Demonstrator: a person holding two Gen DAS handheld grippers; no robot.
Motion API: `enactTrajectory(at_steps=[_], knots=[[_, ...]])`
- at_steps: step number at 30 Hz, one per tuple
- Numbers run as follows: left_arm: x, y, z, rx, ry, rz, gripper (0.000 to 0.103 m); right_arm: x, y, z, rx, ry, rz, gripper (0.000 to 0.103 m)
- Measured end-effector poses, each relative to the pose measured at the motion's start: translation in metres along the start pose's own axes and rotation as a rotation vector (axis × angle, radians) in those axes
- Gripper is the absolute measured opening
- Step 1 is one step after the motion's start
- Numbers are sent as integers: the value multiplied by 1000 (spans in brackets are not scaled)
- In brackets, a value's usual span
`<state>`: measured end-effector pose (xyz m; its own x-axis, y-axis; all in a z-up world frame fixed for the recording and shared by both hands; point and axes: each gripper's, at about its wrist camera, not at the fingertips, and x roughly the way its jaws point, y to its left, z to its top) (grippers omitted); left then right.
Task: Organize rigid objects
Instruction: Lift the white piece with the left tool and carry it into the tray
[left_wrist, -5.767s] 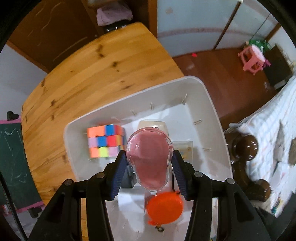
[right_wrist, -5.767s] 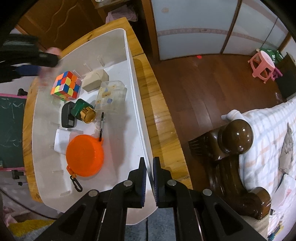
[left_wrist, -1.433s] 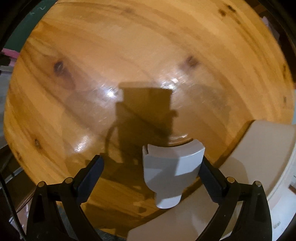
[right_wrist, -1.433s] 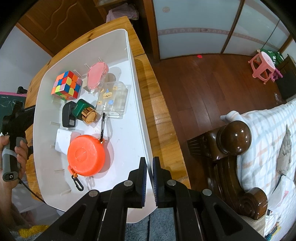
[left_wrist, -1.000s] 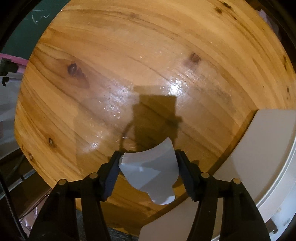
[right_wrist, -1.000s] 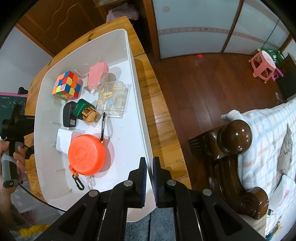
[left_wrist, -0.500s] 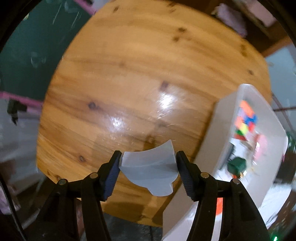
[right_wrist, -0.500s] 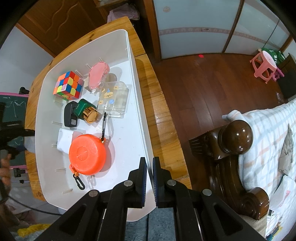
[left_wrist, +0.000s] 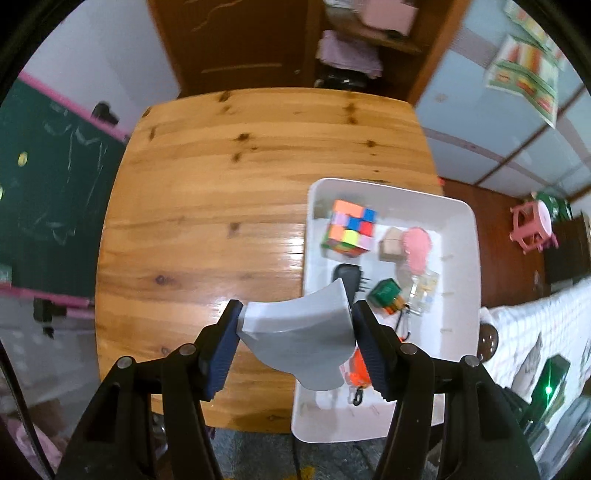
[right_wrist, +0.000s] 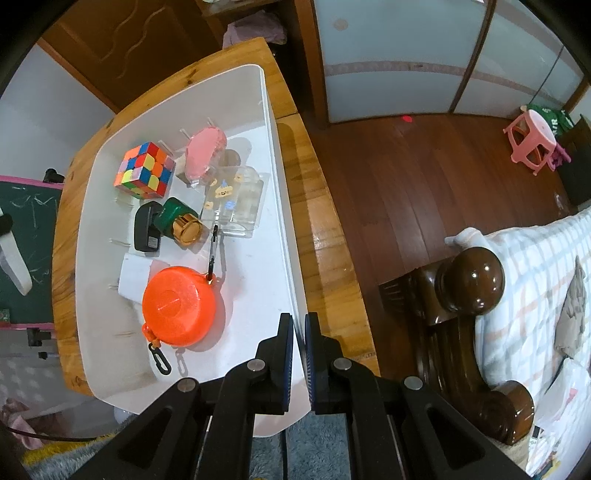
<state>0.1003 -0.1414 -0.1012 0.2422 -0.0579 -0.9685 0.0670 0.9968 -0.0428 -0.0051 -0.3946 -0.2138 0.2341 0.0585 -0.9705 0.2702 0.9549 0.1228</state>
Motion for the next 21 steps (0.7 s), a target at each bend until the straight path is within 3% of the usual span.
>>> enactTrajectory(at_steps=[9, 21], knots=[[2, -44, -9, 133, -5, 11, 64, -2, -4, -8, -17, -3, 15, 6], [79, -95, -21, 279, 130, 85, 64, -3, -5, -16, -43, -11, 24, 6]])
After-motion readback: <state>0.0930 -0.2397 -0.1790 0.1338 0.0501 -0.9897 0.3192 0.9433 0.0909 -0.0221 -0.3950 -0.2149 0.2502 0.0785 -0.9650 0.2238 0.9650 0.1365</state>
